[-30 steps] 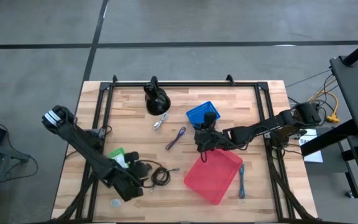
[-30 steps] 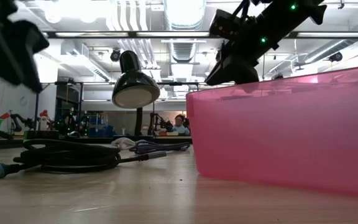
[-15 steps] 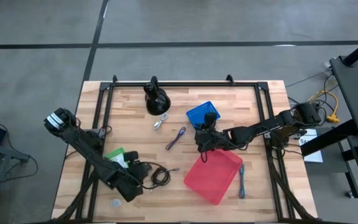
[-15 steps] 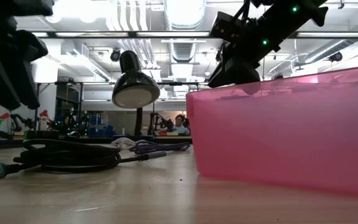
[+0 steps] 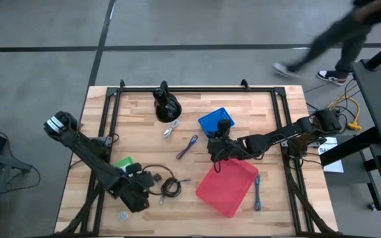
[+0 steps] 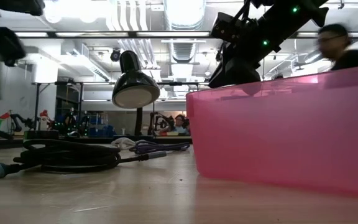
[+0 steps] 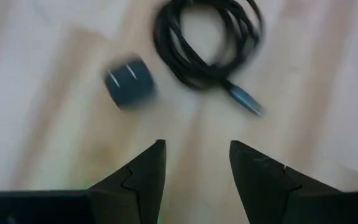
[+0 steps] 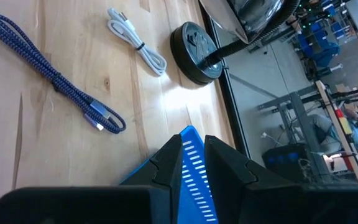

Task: Pick and place items into bin
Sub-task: Put the white charger adapter into the blue bin

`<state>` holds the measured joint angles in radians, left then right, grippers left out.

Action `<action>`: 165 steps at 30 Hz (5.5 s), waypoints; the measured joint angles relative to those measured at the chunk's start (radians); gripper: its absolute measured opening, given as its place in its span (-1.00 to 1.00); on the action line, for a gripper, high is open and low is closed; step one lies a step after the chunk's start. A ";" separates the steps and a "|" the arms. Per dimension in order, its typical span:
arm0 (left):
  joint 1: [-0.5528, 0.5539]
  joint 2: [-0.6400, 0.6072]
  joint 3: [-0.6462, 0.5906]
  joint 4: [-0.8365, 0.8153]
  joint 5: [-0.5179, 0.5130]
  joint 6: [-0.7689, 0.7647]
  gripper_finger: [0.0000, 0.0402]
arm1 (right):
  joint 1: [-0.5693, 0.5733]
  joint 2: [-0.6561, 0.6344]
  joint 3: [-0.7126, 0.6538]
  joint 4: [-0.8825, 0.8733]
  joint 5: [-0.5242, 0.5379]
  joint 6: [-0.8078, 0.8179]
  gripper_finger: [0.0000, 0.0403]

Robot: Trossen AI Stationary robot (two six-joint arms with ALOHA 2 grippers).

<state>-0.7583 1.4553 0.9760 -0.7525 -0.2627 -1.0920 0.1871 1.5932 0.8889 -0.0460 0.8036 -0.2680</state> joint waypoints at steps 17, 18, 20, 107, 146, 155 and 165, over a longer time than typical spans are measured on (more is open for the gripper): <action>-0.006 -0.042 0.010 0.065 0.627 -0.859 -0.19 | 0.000 0.000 -0.025 0.000 0.000 0.017 -0.72; -0.007 -0.032 0.016 0.066 0.627 -0.858 -0.19 | 0.000 0.000 -0.028 0.000 0.000 0.023 -0.72; -0.014 -0.005 0.029 0.063 0.626 -0.850 -0.19 | 0.000 0.000 -0.032 0.000 0.000 0.035 -0.72; -0.194 0.274 0.052 0.043 0.535 -0.467 0.22 | 0.000 0.000 -0.046 0.027 0.000 0.077 -0.72; -0.197 0.230 0.072 0.038 0.544 -0.393 -0.34 | 0.000 0.000 -0.048 0.028 0.000 0.042 -0.72; -0.197 0.113 0.077 0.050 0.168 -0.442 -0.34 | 0.000 0.000 -0.048 0.028 0.000 0.022 -0.72; -0.179 0.031 0.064 0.215 -0.437 0.015 -0.34 | 0.000 0.000 -0.048 0.030 0.000 -0.028 -0.72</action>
<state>-0.9371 1.4865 1.0398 -0.5372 -0.6999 -1.0767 0.1871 1.5929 0.8413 -0.0165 0.8032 -0.2958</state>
